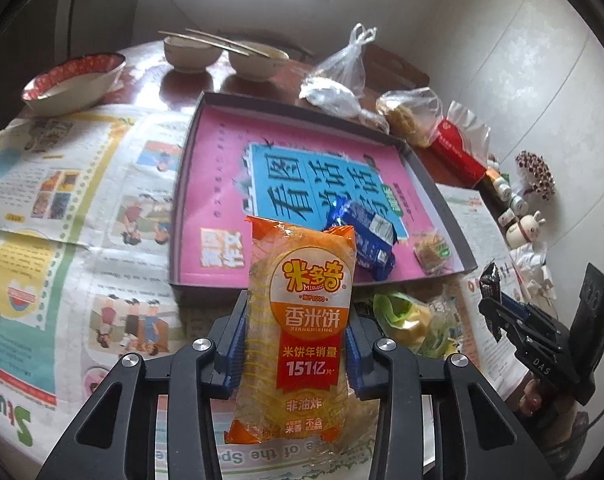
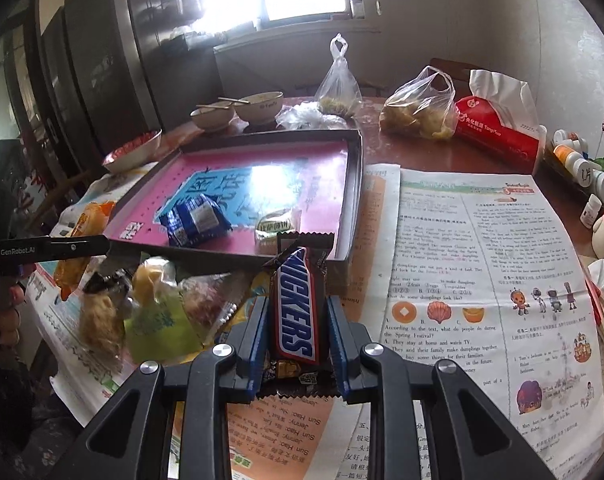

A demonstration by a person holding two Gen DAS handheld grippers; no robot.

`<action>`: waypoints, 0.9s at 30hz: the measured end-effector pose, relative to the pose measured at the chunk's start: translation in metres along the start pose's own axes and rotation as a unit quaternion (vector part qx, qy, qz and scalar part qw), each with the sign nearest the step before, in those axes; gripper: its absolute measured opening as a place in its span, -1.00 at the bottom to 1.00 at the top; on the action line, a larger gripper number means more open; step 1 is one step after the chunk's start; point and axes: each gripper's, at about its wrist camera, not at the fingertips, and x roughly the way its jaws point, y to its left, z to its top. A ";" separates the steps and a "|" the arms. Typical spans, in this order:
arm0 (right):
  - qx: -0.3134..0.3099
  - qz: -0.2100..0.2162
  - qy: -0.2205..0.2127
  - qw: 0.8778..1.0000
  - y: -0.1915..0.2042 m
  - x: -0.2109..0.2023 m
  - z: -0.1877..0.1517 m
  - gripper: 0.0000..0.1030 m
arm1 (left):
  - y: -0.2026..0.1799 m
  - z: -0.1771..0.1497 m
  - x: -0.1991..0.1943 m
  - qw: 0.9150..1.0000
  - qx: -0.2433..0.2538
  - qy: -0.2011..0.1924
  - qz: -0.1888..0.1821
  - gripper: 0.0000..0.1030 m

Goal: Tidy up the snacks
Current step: 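Carry the rice cracker bag with the left gripper while the right gripper carries the Snickers bar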

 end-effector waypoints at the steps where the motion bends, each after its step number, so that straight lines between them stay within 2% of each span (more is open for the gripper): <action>1: 0.000 -0.001 -0.001 1.000 0.001 0.000 0.001 -0.45 | 0.001 0.001 -0.002 1.000 -0.002 -0.004 0.001 -0.20; 12: -0.001 0.010 -0.014 1.000 0.015 -0.001 0.019 -0.45 | 0.008 0.013 -0.018 0.999 -0.004 -0.037 0.009 -0.20; 27: -0.010 0.024 -0.035 0.999 0.043 0.011 0.055 -0.45 | 0.002 0.035 -0.017 0.998 0.010 -0.057 0.009 -0.20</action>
